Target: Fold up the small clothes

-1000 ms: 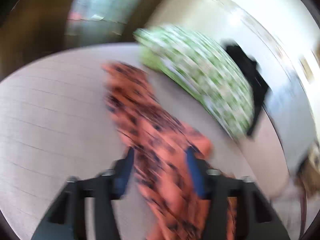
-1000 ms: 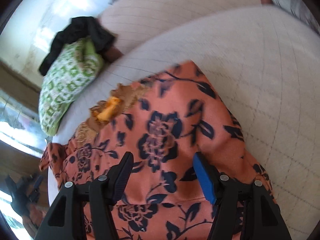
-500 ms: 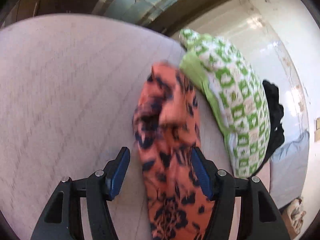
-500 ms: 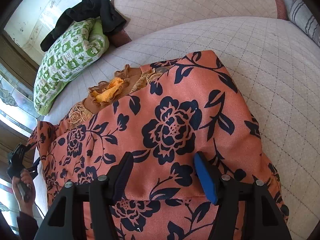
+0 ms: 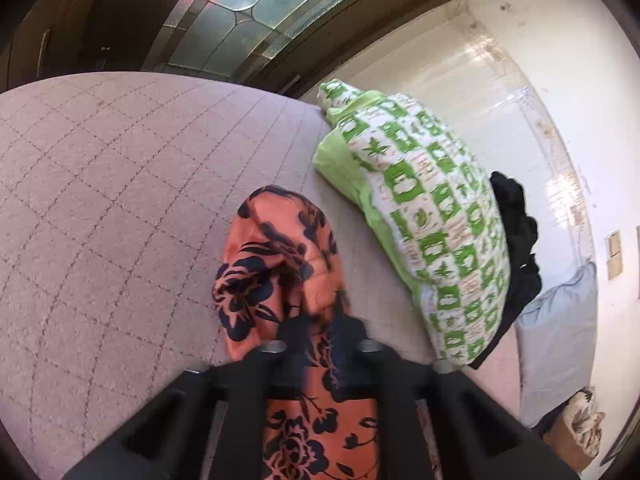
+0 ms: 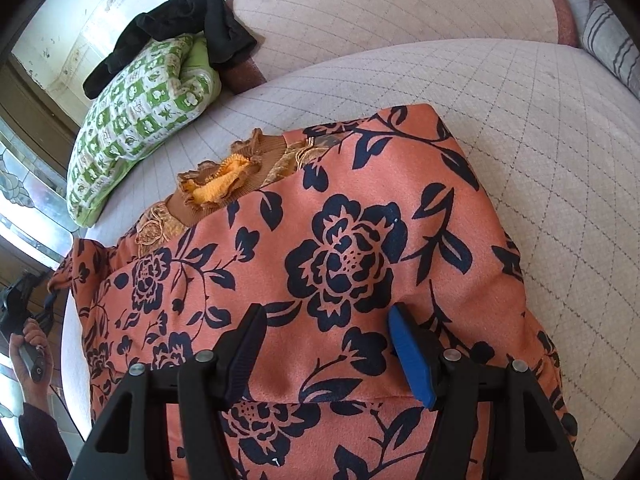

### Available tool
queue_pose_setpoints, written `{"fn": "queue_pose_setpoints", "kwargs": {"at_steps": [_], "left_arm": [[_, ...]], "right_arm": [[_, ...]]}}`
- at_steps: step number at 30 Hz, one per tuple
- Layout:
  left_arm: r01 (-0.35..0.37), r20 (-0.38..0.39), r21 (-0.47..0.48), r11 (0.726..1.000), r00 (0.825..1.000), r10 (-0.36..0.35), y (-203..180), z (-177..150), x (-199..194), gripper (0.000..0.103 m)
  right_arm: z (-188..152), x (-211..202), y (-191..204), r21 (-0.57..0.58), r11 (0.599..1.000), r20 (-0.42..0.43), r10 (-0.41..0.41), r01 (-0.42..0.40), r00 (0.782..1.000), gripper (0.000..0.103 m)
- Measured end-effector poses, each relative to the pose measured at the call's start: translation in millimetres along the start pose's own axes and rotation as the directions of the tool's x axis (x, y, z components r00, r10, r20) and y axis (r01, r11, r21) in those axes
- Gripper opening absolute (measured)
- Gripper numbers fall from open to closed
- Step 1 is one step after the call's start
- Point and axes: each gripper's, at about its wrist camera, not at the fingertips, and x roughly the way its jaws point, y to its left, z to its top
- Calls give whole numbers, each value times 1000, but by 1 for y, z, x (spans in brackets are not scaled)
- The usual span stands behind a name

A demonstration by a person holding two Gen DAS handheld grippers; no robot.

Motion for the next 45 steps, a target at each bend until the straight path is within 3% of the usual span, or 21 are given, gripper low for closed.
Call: {"fn": "queue_pose_setpoints", "kwargs": {"at_steps": [4, 7, 8, 9, 11, 12, 20, 22, 23, 28, 33, 36, 37, 38, 39, 40, 41, 42, 43, 44, 45], "left_arm": [[-40, 29, 15, 999, 999, 40, 1, 0, -2, 4], [-37, -1, -62, 997, 999, 37, 11, 2, -2, 5], [-26, -23, -96, 995, 999, 24, 17, 2, 0, 15], [-16, -54, -131, 991, 998, 9, 23, 3, 4, 36], [-13, -77, -193, 981, 997, -2, 33, 3, 8, 66], [-12, -58, -211, 977, 998, -1, 36, 2, 6, 67], [-13, 26, -147, 989, 1000, 17, 23, 10, 1, 61], [-13, 11, -128, 992, 1000, 15, 20, 12, 6, 29], [-24, 5, -108, 994, 1000, 25, 17, 13, 9, 5], [-28, 39, -27, 999, 999, 29, -2, 8, 1, 8], [139, -48, 112, 984, 990, -135, -79, -34, -25, 8], [293, -193, 223, 930, 948, -252, -147, -96, -43, 8], [367, -265, 250, 896, 916, -301, -170, -124, -47, 8], [445, -358, 274, 853, 870, -339, -192, -156, -50, 8], [510, -475, 290, 810, 811, -341, -213, -191, -50, 16], [568, -611, 285, 772, 728, -310, -228, -227, -45, 25], [596, -718, 264, 759, 646, -258, -237, -254, -39, 52], [600, -797, 240, 763, 571, -198, -240, -278, -33, 66], [607, -833, 232, 760, 528, -168, -240, -292, -31, 66], [615, -831, 262, 743, 536, -151, -239, -296, -33, 66], [608, -803, 311, 731, 579, -140, -238, -293, -37, 66]], "right_arm": [[0, 0, 0, 1, 1000, 1, 0, 0, 1000, 68], [0, -1, -1, 1, 1000, 0, 1, -1, 1000, 68], [0, -1, -1, 3, 1000, 0, 2, -2, 1000, 68], [0, -1, -1, 4, 1000, 0, 3, -3, 1000, 68], [0, -1, -1, 4, 1000, 0, 3, -3, 1000, 68], [0, -1, -1, 3, 1000, 1, 2, -2, 1000, 68], [0, 0, 1, -10, 1000, 8, -11, 11, 1000, 68], [-1, 0, 3, -20, 1000, 10, -17, 18, 1000, 68], [-1, 0, 4, -25, 999, 11, -21, 21, 1000, 68], [-1, -1, 5, -31, 999, 22, -37, 38, 999, 64], [3, -10, 1, 10, 1000, 41, 17, -17, 999, 63], [6, -23, -4, 57, 989, 77, 128, -133, 989, 63], [7, -27, -5, 66, 984, 90, 161, -167, 983, 63], [7, -33, -7, 74, 976, 107, 198, -206, 974, 63], [8, -36, -9, 80, 968, 119, 227, -237, 967, 63], [8, -40, -12, 93, 957, 132, 262, -275, 956, 63], [10, -43, -17, 113, 939, 147, 308, -325, 940, 64], [11, -45, -23, 143, 915, 160, 355, -377, 921, 65], [13, -47, -31, 179, 891, 171, 390, -417, 905, 70], [15, -48, -40, 219, 867, 182, 415, -448, 891, 71], [16, -48, -50, 259, 846, 194, 427, -466, 883, 72]]}}
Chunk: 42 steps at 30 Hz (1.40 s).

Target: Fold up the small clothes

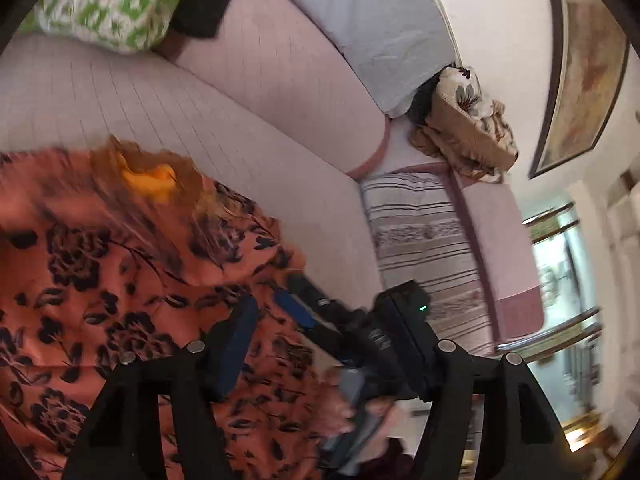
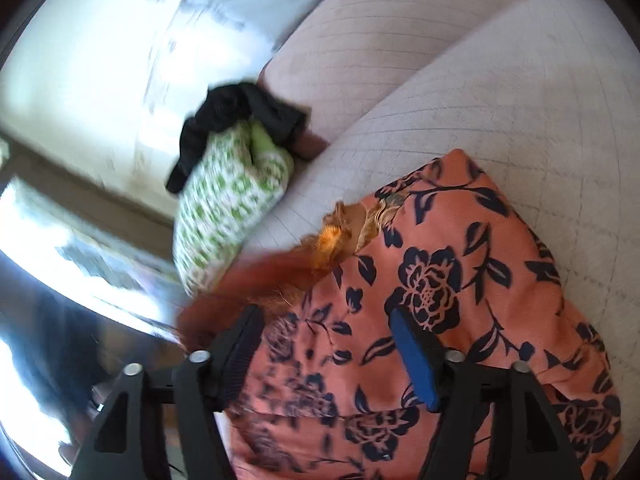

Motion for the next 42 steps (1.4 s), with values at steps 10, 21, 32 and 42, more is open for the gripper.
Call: {"fn": "queue_pose_setpoints", "kwargs": {"at_steps": [10, 21, 32, 42], "left_arm": [[-452, 345, -35, 891, 832, 435, 54, 4, -93, 77], [-624, 16, -337, 705, 745, 667, 193, -10, -61, 75], [-715, 23, -280, 640, 662, 749, 180, -3, -39, 76], [-757, 75, -251, 603, 606, 792, 166, -9, -44, 77]], "right_arm": [[12, 6, -44, 252, 968, -72, 40, -21, 997, 73], [24, 45, -38, 143, 980, -38, -131, 135, 991, 28], [-1, -54, 71, -384, 900, 403, -35, 204, 914, 9], [24, -46, -30, -35, 876, 49, -479, 480, 877, 16]]}}
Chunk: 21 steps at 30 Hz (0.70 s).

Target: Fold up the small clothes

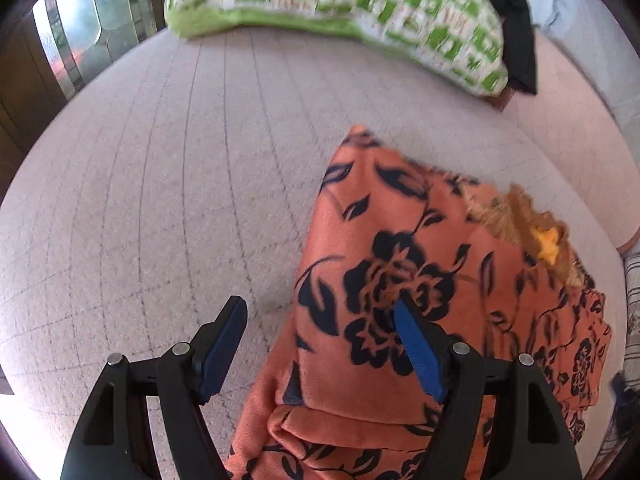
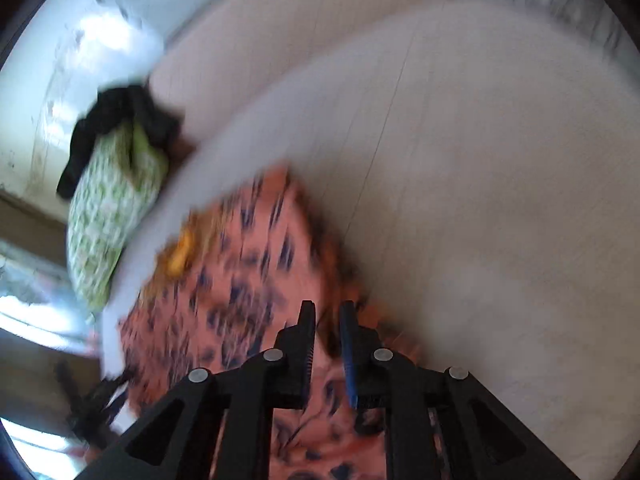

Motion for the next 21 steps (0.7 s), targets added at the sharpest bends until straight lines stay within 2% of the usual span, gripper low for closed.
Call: {"fn": "queue_pose_setpoints", "kwargs": {"at_steps": [2, 3, 5, 8, 9, 10, 11, 12, 14, 17, 20, 21], "left_arm": [[4, 63, 44, 999, 998, -7, -10, -2, -13, 77], [3, 88, 77, 997, 996, -10, -18, -4, -18, 77], [-2, 100, 145, 989, 995, -13, -36, -9, -19, 77], [-17, 30, 222, 975, 999, 11, -54, -21, -2, 78], [-61, 8, 252, 966, 998, 61, -59, -24, 8, 81], [-100, 5, 284, 953, 995, 103, -63, -27, 16, 83], [-119, 26, 296, 948, 993, 116, -65, -28, 15, 88], [-122, 32, 293, 948, 993, 118, -65, -26, 13, 88], [-63, 26, 256, 965, 998, 59, -61, -23, 5, 88], [-16, 80, 262, 965, 997, -5, -65, -23, -11, 88], [1, 92, 346, 938, 995, -34, -84, -35, -15, 88], [-17, 67, 382, 924, 998, -9, -91, -40, -8, 88]], "right_arm": [[4, -20, 8, -39, 999, 144, -22, 27, 989, 20], [6, -22, 15, -70, 997, 179, 2, 11, 984, 20], [8, -10, 31, -146, 989, 148, 57, -35, 987, 20], [5, 27, 47, -185, 979, 29, 93, -86, 995, 20], [3, 45, 52, -202, 978, -16, 53, -55, 998, 20], [2, 64, 53, -223, 975, -56, -19, 7, 998, 20], [1, 80, 52, -239, 970, -77, -64, 44, 995, 20], [-1, 80, 53, -246, 968, -47, -49, 36, 998, 20], [-1, 72, 57, -253, 967, -25, -51, 43, 998, 21], [-8, 57, 70, -263, 959, -25, 106, -109, 994, 21], [-30, 58, 93, -326, 921, -96, 191, -212, 977, 21], [-39, 61, 99, -350, 907, -126, 201, -233, 971, 21]]}}
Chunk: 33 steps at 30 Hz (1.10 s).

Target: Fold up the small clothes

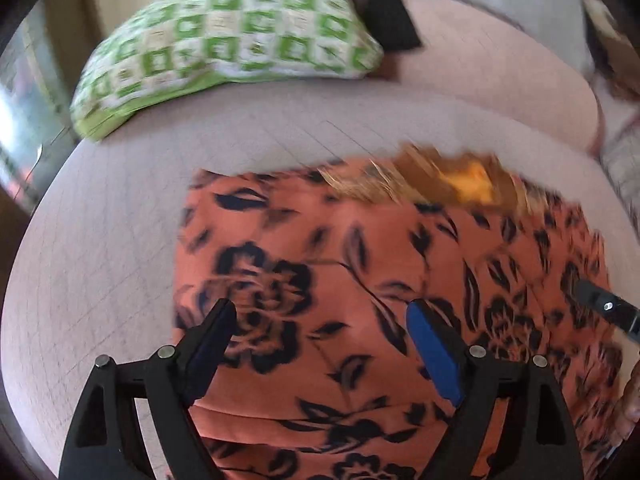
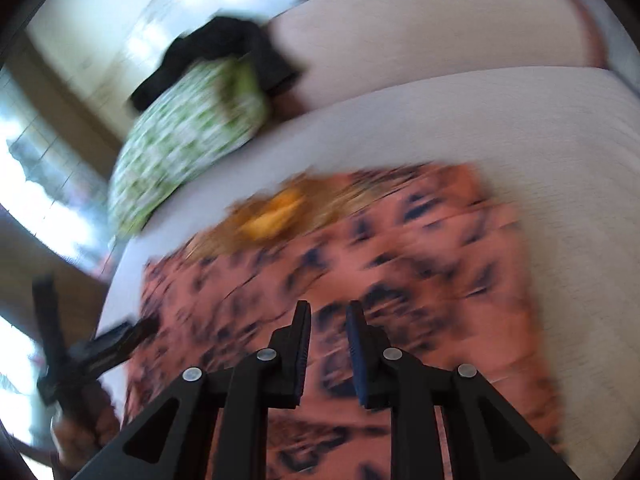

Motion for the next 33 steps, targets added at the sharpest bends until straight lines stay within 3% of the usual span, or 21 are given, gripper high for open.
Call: {"fn": "queue_pose_setpoints", "kwargs": {"at_steps": [2, 3, 4, 6, 9, 13, 15, 17, 20, 23, 27, 28, 30, 33], "left_arm": [[-54, -71, 63, 997, 996, 58, -10, -6, 17, 90], [-74, -43, 85, 994, 996, 78, -14, -7, 15, 92], [-86, -28, 91, 992, 996, 89, -15, -6, 10, 92], [-36, -24, 61, 998, 999, 38, -13, -4, 3, 92], [10, -8, -6, 1000, 1000, -10, -6, 1, 2, 92], [-67, -12, -2, 998, 998, 67, -7, 4, 19, 93], [-92, -13, 11, 996, 996, 92, -13, 8, 29, 103], [-99, -17, 14, 995, 995, 99, -14, 8, 32, 103], [-83, -33, -4, 997, 996, 83, -5, 15, 38, 103], [-68, -24, -11, 998, 997, 68, -1, 14, 42, 103], [-68, -17, -20, 998, 998, 67, 4, 19, 48, 103], [-69, -15, -22, 997, 998, 69, 3, 16, 45, 103], [-70, -12, -26, 997, 998, 69, 2, 15, 45, 103], [-72, -11, -26, 997, 997, 72, 0, 14, 43, 103]], "right_arm": [[-13, 19, 16, -57, 998, -93, -5, 0, 996, 22], [-22, 33, 22, -95, 995, -176, -41, 24, 984, 23], [-25, 33, 26, -130, 991, -159, -60, 39, 985, 23], [-24, 28, 33, -175, 984, -159, -71, 43, 985, 22], [-15, 13, 18, -101, 994, -99, -54, 44, 994, 22], [-2, -2, -21, 31, 989, -17, -144, 145, 989, 22], [-1, 3, -40, 86, 977, -50, -192, 196, 980, 22], [-5, 6, -47, 116, 977, -54, -172, 177, 984, 22], [-4, 6, -31, 57, 978, -47, -196, 199, 979, 23], [-4, 9, -16, 46, 989, -32, -137, 138, 990, 23], [-12, 27, 0, -16, 991, -55, -130, 129, 990, 43], [-12, 26, 1, -55, 990, -42, -134, 132, 990, 55], [-16, 29, 12, -124, 984, -42, -130, 124, 991, 69], [-24, 37, 27, -208, 960, -17, -197, 189, 980, 73]]}}
